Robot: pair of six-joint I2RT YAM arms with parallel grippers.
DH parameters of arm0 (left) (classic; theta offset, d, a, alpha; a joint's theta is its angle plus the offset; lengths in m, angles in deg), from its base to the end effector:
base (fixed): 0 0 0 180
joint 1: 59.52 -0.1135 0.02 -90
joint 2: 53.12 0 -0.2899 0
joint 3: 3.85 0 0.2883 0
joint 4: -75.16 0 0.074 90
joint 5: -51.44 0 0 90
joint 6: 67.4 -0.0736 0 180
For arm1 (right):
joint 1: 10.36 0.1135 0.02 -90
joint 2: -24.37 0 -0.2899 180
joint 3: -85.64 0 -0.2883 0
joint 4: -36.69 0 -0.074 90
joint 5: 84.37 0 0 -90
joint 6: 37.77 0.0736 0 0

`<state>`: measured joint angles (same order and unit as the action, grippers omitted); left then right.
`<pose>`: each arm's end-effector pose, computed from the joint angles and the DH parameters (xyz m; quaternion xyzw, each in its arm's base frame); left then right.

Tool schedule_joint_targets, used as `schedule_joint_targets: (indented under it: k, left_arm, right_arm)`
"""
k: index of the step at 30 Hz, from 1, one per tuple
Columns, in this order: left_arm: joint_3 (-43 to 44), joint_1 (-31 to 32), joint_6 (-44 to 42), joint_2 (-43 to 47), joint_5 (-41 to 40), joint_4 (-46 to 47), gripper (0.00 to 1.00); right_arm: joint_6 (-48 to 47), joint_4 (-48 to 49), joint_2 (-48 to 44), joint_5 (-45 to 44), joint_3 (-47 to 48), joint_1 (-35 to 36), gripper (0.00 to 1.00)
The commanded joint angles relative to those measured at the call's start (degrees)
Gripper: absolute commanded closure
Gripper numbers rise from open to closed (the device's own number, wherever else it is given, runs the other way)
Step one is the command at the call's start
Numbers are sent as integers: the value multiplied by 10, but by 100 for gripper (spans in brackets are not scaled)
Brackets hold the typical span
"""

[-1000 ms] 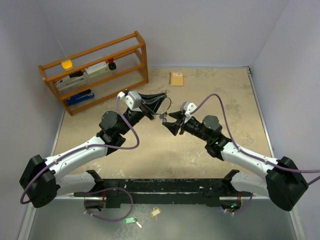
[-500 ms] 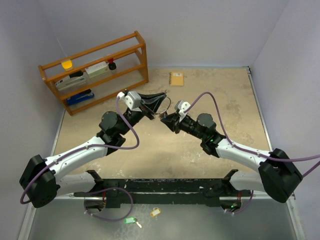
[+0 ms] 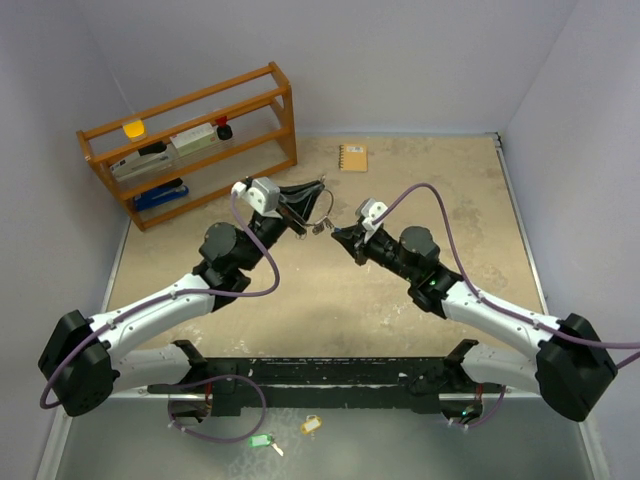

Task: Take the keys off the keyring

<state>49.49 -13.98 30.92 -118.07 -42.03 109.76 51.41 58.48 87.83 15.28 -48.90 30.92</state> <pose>0.2241 -0.2220 0.3757 0.1522 0.5310 -0.3626 0.7506 0.2255 0.2144 0.2934 -0.3019 0.6134 0.3055 0.6628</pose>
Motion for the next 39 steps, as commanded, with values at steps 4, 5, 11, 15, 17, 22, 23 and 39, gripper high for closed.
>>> schedule_joint_targets:
  k: [4,5,11,15,17,22,23,39]
  left_arm:
    - [14,2,-34,41,-63,-71,63]
    - [22,2,-43,40,-53,-97,54]
    - [61,2,-39,20,-27,-189,39]
    - [58,2,-40,5,4,-184,49]
    - [54,2,-42,1,19,-173,63]
    - [16,2,-52,11,49,-117,88]
    - [10,2,-52,15,50,-105,88]
    - [23,2,-50,7,64,-83,86]
  right_arm:
    - [-57,-127,-42,-82,74,4,100]
    - [-63,-142,-44,-90,81,4,100]
    - [-86,-180,-59,-126,114,4,100]
    - [-96,-217,-57,-121,155,5,100]
    - [-104,-253,-51,-115,189,6,100]
    - [-107,-403,-12,-136,326,13,100]
    - [-102,-439,3,-148,357,14,100]
    - [-78,-721,112,-355,601,97,100]
